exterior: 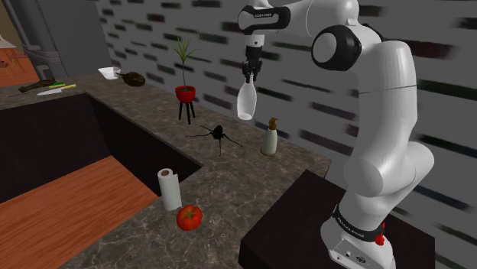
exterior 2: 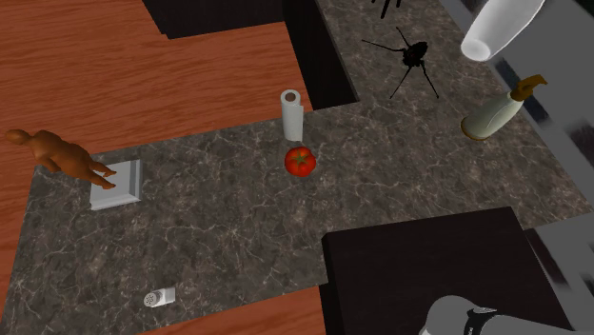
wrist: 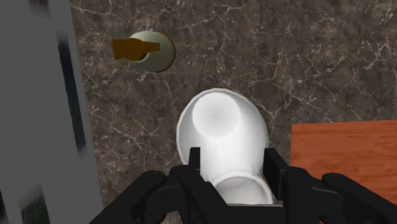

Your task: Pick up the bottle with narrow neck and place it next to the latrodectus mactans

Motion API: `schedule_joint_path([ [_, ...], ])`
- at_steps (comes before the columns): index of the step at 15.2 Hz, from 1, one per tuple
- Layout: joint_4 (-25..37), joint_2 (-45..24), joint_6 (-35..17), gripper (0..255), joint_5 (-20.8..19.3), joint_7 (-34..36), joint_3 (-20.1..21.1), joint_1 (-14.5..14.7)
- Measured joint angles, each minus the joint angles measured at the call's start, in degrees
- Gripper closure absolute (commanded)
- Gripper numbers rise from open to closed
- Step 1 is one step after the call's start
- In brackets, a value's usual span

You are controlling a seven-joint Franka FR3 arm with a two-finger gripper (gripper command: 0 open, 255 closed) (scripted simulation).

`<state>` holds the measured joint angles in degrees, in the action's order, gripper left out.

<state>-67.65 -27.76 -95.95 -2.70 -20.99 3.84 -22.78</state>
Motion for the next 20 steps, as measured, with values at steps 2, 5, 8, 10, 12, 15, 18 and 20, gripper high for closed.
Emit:
schedule_joint_path([
  [2,-2.07,0.30,-1.78,255,0.01,-0.02,-0.02,-0.10],
  [5,-4.81,0.57,-4.24,255,0.02,0.06,-0.02,-0.14],
  [8,-7.22,0.64,-6.59,255,-0.01,0.16,-0.01,-0.15],
  [10,-8.30,0.42,-7.90,255,-0.04,0.22,-0.02,-0.15],
  [12,-10.31,0.59,-9.71,255,-0.03,0.23,-0.03,-0.21],
  [15,-12.13,0.34,-11.78,255,-0.07,0.27,-0.05,-0.25],
  [18,-14.01,0.02,-13.99,255,-0.11,0.31,-0.08,-0.29],
  [20,-15.26,-0.19,-15.45,255,-0.15,0.44,-0.08,-0.25],
])
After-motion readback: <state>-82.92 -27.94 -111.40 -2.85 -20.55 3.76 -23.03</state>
